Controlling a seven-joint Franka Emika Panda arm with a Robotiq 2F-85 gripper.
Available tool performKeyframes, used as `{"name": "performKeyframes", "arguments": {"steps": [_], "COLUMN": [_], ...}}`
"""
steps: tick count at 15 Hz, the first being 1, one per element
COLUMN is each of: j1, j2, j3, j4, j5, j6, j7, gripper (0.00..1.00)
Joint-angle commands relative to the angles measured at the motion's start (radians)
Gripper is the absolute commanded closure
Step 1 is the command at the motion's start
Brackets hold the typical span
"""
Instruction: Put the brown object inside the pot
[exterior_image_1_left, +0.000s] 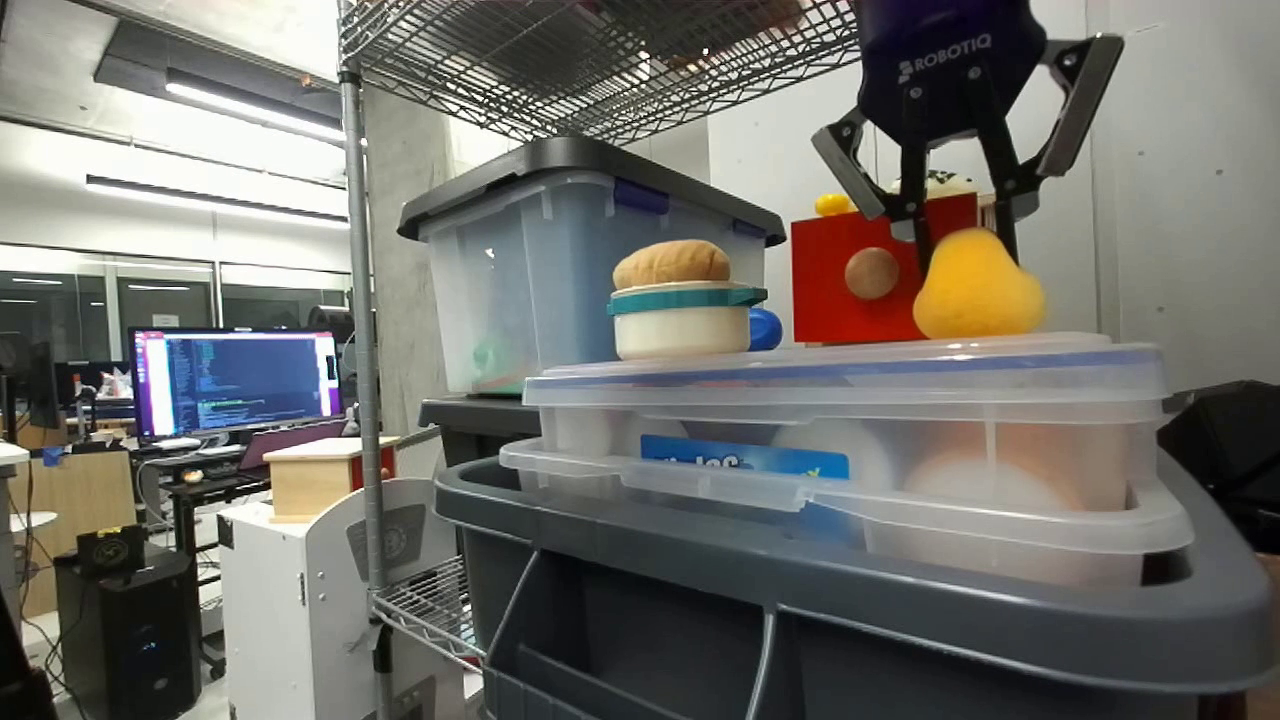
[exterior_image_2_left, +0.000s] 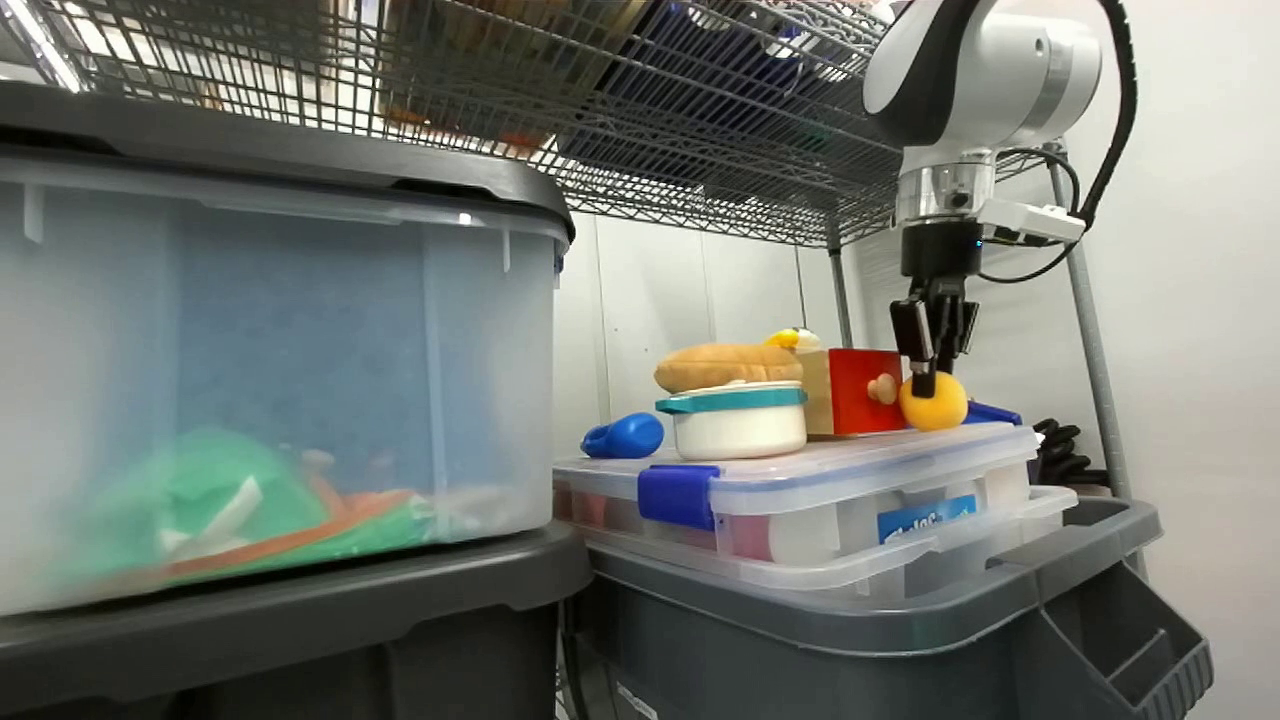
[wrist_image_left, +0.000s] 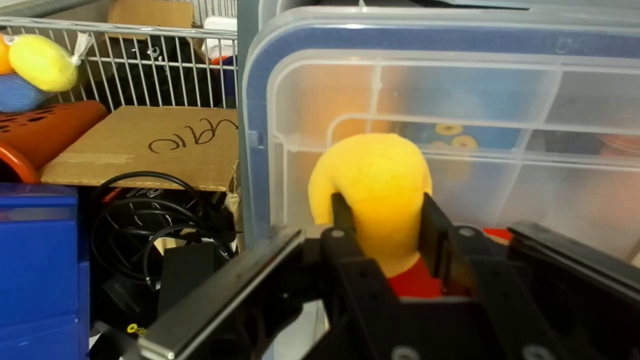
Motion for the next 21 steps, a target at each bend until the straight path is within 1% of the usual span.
{"name": "performKeyframes", "arguments": {"steps": [1, 5, 6, 9, 14, 18, 21], "j1": [-0.013, -0.013, -0.013, 0.002, 0.039, 0.082, 0.116], "j2": [-0.019, -0.021, -0.025, -0.07, -0.222, -0.367, -0.487], "j3": [0.024, 0.029, 0.031, 0.039, 0.074, 0.092, 0.103], "j4": [0.005, -0.001, -0.004, -0.053, -0.199, -0.311, -0.37], "j5": [0.013, 0.013, 0.015, -0.012, -0.002, 0.0, 0.002], "j6": [-0.032, -0.031, -0.033, -0.024, -0.025, -0.064, -0.134], "j7": [0.002, 0.001, -0.001, 0.044, 0.074, 0.116, 0.158], "gripper": [0.34, 0.05, 0.01, 0.0, 0.0, 0.0, 0.0]}}
